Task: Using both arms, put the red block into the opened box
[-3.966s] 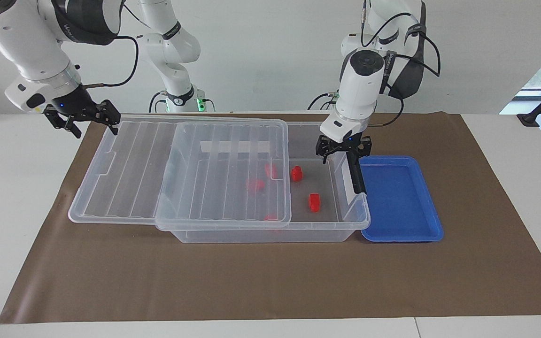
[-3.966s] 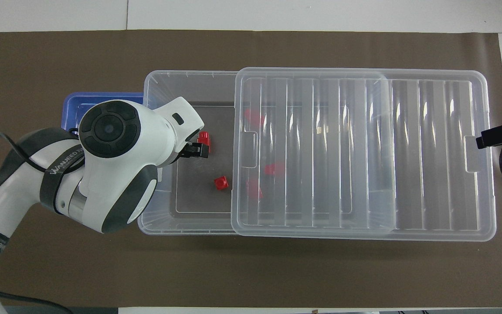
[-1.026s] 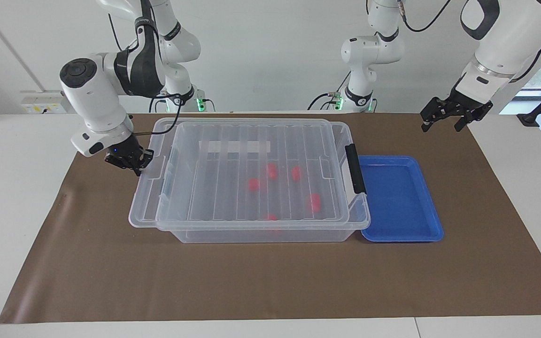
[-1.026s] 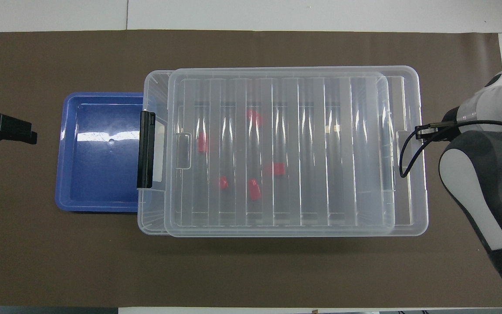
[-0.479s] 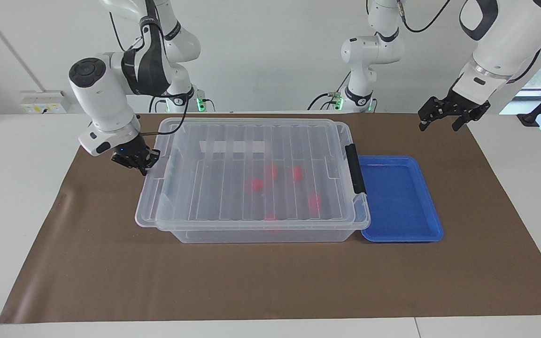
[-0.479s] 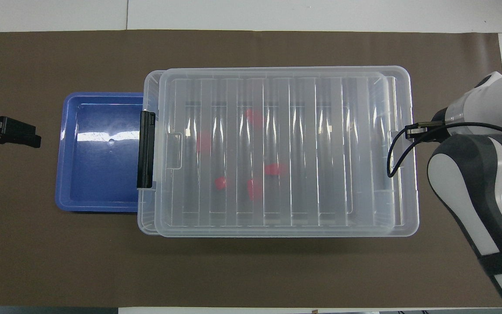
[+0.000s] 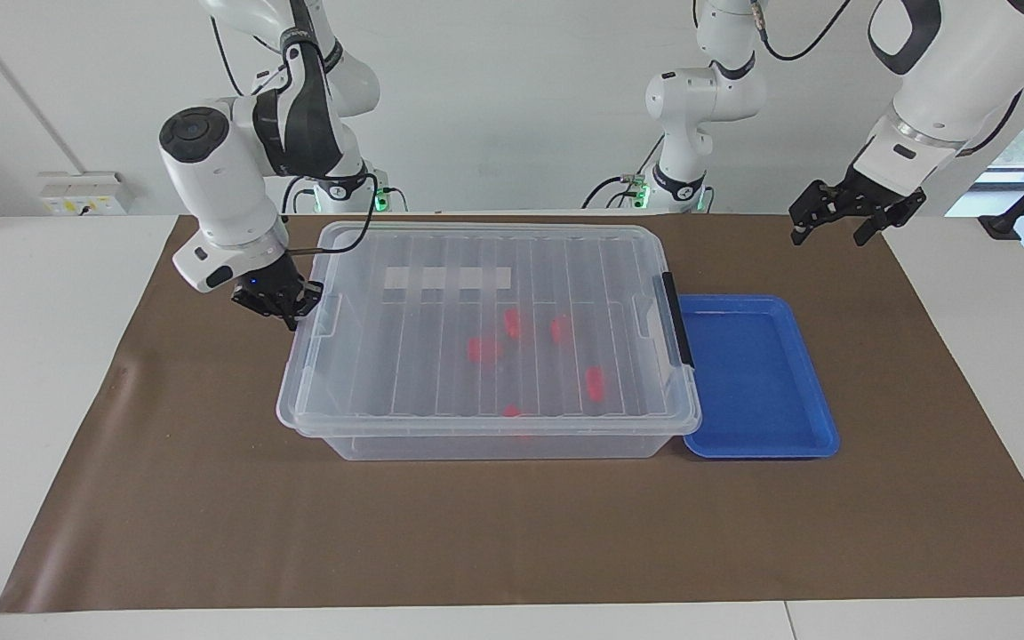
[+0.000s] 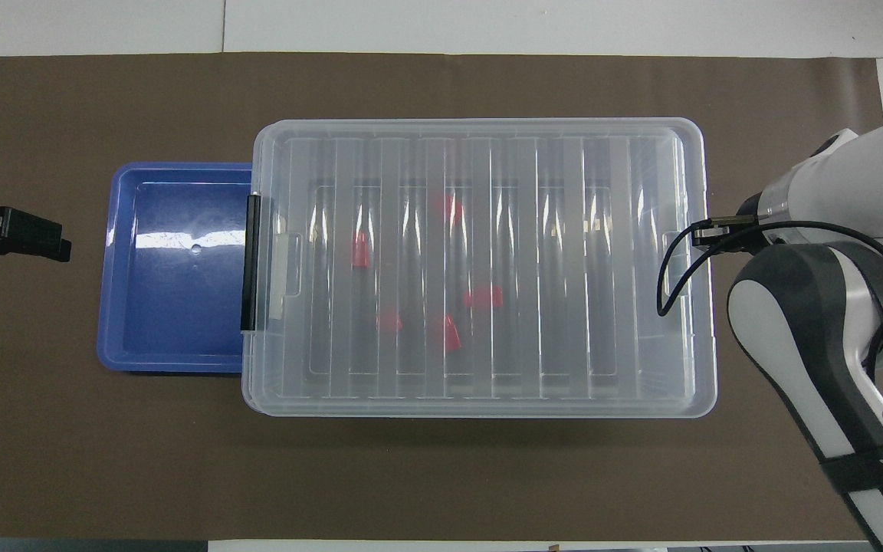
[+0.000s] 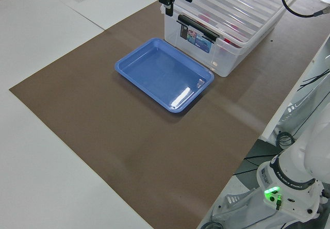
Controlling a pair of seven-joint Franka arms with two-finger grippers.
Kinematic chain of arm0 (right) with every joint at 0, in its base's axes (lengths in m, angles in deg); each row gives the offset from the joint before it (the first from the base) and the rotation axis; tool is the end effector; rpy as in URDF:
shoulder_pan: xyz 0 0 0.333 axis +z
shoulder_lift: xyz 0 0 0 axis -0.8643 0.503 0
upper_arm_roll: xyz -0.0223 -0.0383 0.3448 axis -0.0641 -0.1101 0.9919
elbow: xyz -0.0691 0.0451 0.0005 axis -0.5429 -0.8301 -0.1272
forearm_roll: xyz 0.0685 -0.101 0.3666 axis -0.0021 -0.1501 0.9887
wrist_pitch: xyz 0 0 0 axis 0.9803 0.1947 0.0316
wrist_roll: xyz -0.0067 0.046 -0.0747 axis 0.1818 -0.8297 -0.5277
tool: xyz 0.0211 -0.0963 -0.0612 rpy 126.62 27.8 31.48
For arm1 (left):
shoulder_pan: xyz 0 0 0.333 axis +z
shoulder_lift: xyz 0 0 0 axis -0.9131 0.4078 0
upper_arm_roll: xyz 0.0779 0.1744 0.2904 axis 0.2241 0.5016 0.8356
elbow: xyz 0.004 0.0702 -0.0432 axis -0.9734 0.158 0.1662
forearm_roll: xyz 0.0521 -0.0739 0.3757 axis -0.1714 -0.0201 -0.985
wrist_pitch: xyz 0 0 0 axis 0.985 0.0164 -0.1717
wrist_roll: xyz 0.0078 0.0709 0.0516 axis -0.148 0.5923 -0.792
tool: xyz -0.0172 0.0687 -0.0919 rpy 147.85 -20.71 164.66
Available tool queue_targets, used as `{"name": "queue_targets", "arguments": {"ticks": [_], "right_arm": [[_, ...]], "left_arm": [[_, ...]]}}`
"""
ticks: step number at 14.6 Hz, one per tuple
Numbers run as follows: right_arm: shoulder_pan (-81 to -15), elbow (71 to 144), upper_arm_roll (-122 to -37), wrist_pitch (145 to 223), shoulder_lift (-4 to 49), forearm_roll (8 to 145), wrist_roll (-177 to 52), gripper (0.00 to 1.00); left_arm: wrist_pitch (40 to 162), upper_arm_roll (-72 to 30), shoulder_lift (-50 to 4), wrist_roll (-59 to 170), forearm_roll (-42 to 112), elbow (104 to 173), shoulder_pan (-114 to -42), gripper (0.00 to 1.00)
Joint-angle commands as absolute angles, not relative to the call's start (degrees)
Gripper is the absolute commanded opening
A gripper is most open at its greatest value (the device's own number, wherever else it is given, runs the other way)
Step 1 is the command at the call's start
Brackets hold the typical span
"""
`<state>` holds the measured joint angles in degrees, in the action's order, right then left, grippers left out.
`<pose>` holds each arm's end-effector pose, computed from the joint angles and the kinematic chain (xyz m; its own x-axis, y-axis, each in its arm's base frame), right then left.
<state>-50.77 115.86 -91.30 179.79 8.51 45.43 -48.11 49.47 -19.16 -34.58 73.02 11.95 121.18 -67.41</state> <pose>0.5565 0.0463 0.4931 0.9996 -0.0273 0.0077 -0.0274 -0.9996 0.0059 0.5329 -0.0323 0.6399 0.9940 -0.0906 -0.0618 -0.0885 -0.9955 0.0351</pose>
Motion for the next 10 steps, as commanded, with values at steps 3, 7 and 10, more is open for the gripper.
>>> {"name": "queue_targets", "arguments": {"ticks": [3,7,10], "right_arm": [[-51.8,114.5,-91.3,176.1,7.6,46.1,-48.1,0.00],[-53.8,105.2,-91.6,164.0,7.2,46.3,-49.4,0.08],[-53.7,96.7,-91.6,154.8,7.3,46.3,-49.4,0.11]], "left_arm": [[49.4,-18.7,-35.4,77.3,12.4,121.7,-67.2,1.00],[49.4,-18.7,-35.5,76.4,12.4,121.9,-67.2,1.00],[50.0,-18.8,-35.9,72.4,12.4,122.6,-67.2,1.00]]}}
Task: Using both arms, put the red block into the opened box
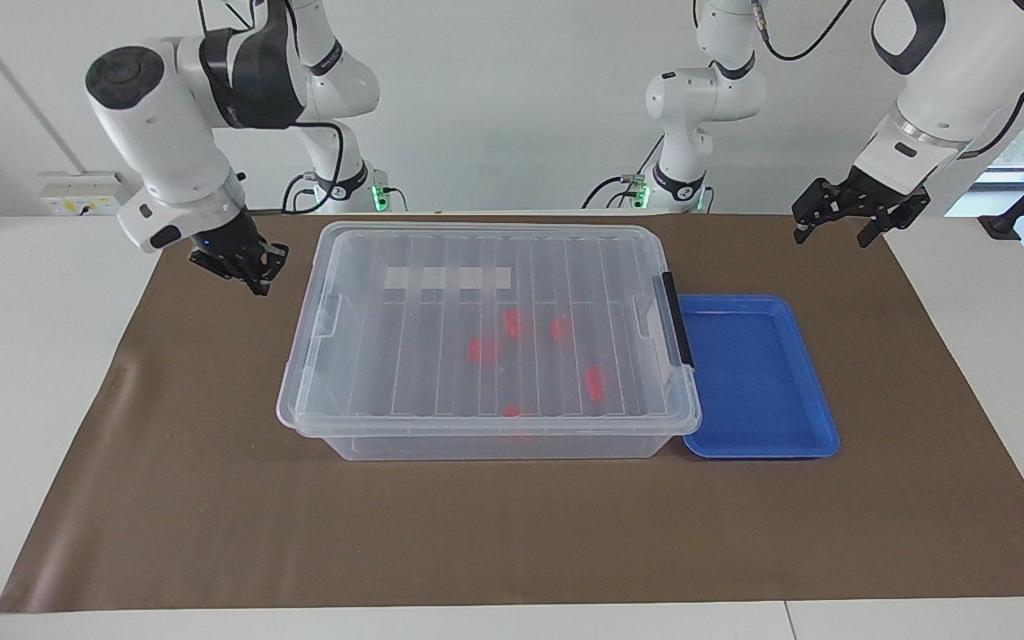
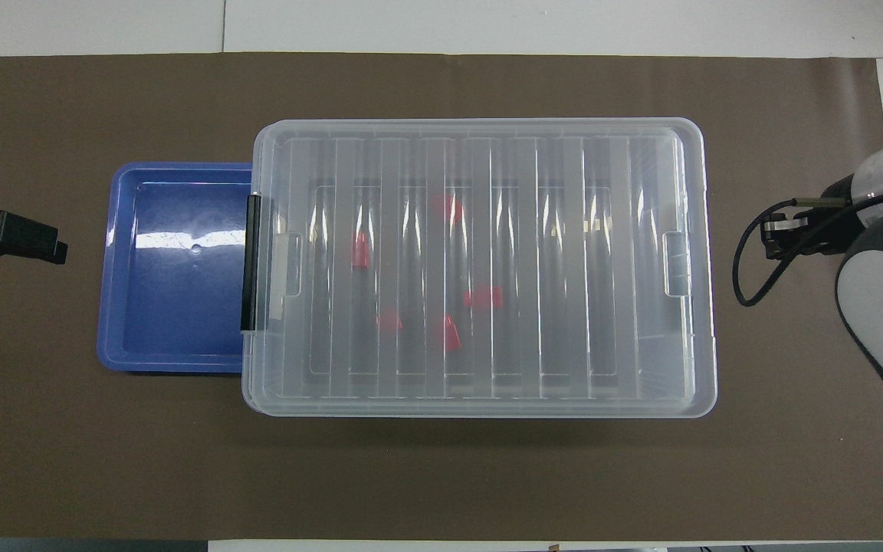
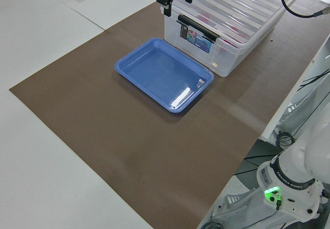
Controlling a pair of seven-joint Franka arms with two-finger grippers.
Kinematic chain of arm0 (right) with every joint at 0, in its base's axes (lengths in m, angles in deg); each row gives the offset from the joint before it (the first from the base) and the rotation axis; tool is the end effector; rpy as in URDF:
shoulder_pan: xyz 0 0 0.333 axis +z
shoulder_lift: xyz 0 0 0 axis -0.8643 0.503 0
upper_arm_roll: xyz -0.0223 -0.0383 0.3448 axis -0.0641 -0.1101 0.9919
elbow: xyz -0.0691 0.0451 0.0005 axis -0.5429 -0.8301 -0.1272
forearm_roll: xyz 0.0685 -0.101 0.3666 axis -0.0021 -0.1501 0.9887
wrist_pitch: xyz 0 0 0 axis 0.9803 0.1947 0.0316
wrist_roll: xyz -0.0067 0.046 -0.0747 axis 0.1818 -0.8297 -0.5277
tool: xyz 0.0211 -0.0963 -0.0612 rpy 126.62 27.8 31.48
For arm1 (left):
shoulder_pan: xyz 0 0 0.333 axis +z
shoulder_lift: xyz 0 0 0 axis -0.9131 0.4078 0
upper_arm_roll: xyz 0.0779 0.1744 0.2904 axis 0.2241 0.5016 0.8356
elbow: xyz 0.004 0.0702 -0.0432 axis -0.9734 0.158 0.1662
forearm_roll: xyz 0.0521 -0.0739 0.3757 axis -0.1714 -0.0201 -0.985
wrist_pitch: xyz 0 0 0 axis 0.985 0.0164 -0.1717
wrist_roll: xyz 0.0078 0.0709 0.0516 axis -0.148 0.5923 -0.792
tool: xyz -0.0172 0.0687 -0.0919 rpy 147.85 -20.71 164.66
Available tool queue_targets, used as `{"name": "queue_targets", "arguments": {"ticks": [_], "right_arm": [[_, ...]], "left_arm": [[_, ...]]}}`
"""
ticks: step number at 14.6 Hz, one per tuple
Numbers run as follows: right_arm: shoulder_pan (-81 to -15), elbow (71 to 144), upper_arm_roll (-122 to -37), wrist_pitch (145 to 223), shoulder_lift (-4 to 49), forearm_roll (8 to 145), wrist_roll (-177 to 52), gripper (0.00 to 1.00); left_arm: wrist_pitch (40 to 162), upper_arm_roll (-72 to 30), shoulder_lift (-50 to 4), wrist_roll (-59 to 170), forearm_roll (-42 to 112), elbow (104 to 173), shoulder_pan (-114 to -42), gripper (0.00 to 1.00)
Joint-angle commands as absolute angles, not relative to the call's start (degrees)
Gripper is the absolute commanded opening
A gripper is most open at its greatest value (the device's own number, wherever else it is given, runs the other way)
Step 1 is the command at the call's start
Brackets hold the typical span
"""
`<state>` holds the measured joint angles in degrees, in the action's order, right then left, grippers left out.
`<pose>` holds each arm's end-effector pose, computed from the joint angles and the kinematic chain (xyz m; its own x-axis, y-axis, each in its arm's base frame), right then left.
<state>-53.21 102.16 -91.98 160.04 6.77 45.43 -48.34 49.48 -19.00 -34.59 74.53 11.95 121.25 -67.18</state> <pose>0.5437 0.0148 0.5929 0.9946 -0.0795 -0.0673 -0.0789 -0.9968 0.0121 0.5330 -0.0287 0.6395 0.9920 -0.1100 -0.0617 -0.1079 -0.9935 0.0368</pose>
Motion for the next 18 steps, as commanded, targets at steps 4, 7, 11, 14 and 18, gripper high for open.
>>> {"name": "queue_targets", "arguments": {"ticks": [4,7,11,14,18], "right_arm": [[-54.0,95.8,-91.8,152.4,6.5,46.1,-49.5,0.19],[-54.1,95.8,-91.8,152.4,6.4,46.2,-49.5,1.00],[-54.7,95.5,-92.0,152.4,6.6,47.0,-49.3,1.00],[-54.9,95.3,-92.0,152.8,6.7,46.9,-49.1,1.00],[-56.5,95.4,-92.0,152.9,6.8,46.2,-49.5,1.00]], "left_arm": [[50.1,-18.9,-35.9,72.5,12.4,122.6,-67.5,1.00],[50.1,-18.8,-35.9,72.3,12.4,122.6,-67.3,1.00],[50.1,-18.8,-35.9,72.3,12.4,122.6,-67.3,1.00],[50.1,-18.8,-35.9,72.3,12.4,122.5,-67.3,1.00],[50.1,-18.8,-35.9,72.3,12.4,122.6,-67.3,1.00]]}}
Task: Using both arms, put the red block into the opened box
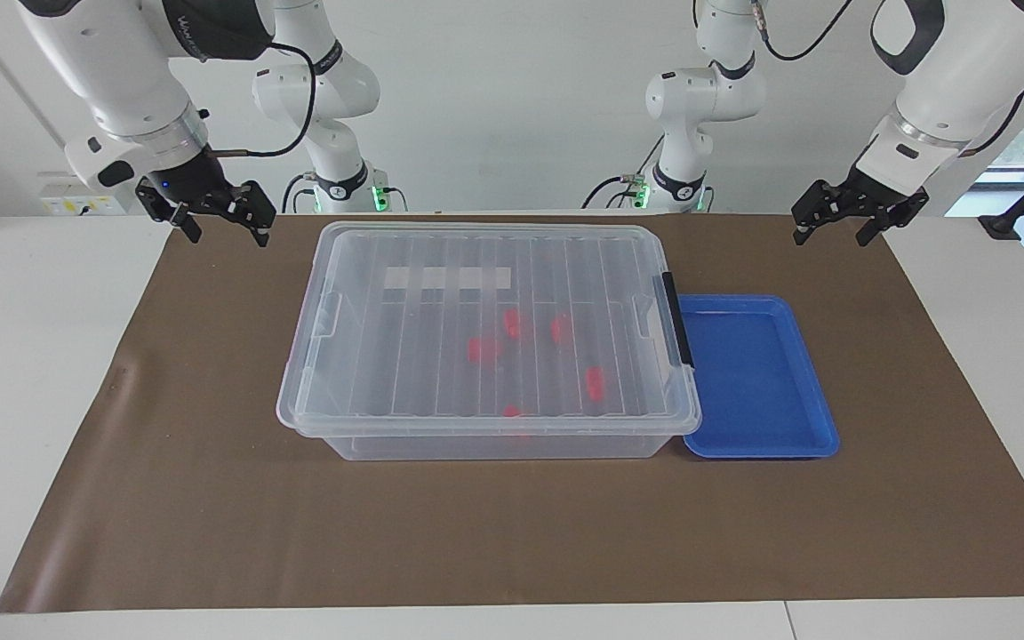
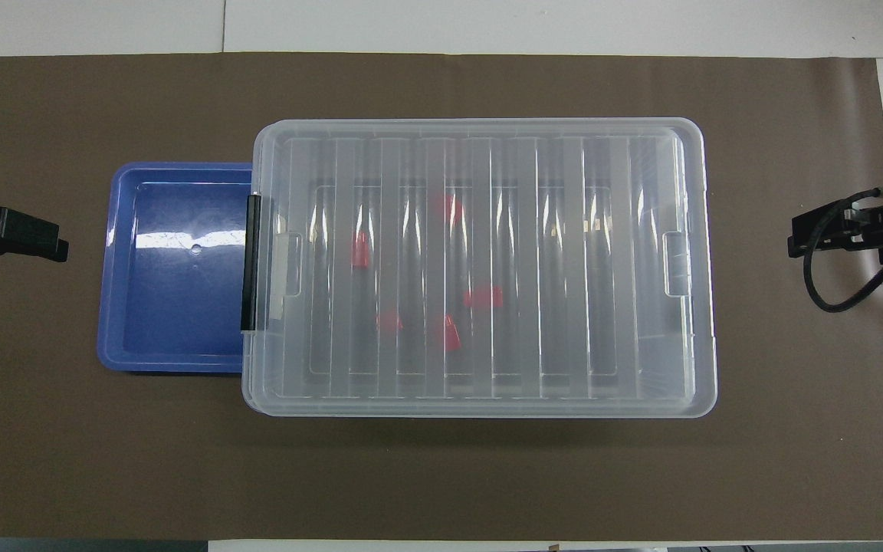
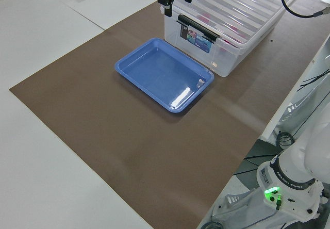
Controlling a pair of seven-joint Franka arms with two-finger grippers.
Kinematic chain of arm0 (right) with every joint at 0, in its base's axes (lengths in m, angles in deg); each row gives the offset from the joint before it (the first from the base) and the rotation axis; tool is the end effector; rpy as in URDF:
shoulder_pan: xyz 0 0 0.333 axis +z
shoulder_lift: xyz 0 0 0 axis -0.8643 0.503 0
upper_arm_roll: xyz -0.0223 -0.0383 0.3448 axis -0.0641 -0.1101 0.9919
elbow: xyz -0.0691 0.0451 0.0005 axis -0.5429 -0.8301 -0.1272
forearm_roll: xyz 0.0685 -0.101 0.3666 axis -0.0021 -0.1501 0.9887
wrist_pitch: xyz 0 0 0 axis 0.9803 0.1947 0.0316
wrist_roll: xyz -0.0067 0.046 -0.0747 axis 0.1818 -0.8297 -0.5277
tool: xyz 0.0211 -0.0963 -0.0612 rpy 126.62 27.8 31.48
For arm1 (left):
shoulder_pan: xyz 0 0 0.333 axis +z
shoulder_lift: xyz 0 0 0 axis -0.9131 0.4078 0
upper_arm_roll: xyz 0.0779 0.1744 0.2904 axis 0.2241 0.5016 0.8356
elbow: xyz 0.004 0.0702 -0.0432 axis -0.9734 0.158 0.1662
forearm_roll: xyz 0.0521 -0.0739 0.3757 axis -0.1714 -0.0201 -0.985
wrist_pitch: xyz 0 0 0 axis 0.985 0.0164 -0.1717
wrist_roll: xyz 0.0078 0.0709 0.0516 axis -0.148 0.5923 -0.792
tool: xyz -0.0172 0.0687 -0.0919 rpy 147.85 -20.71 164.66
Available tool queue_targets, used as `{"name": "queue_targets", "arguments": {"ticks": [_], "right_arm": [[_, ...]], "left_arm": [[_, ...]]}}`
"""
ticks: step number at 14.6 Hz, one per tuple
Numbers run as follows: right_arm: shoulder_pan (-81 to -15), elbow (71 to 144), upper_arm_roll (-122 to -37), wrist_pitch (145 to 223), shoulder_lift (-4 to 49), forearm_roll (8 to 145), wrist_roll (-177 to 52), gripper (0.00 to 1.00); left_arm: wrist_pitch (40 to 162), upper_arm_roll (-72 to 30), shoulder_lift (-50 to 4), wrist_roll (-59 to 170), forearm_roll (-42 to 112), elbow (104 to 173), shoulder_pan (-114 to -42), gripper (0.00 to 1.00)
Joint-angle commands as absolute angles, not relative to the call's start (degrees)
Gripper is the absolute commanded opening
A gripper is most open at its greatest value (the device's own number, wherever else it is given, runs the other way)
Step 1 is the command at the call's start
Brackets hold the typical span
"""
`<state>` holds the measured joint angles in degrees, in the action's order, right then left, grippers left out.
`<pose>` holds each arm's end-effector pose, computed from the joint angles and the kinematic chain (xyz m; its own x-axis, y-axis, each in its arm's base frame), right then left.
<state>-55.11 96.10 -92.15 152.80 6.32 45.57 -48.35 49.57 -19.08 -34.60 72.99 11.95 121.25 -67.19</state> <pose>0.5334 -0.0048 0.6359 0.9900 -0.1157 -0.0804 -0.1152 -0.9933 0.0103 0.5331 -0.0295 0.6397 0.9945 -0.0848 -0.0609 -0.0828 -0.9960 0.0351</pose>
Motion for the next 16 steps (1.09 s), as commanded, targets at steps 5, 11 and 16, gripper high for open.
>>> {"name": "queue_targets", "arguments": {"ticks": [5,11,16], "right_arm": [[-57.9,95.3,-92.0,153.4,6.9,44.9,-52.2,1.00],[-58.0,95.1,-92.0,154.2,7.0,45.8,-52.3,1.00],[-58.0,95.2,-92.0,154.2,7.0,45.7,-52.2,1.00]], "left_arm": [[50.1,-18.8,-35.9,72.3,12.4,122.6,-67.3,1.00],[50.1,-18.8,-35.9,72.3,12.4,122.6,-67.3,1.00],[50.1,-18.8,-35.9,72.3,12.4,122.6,-67.3,1.00]]}}
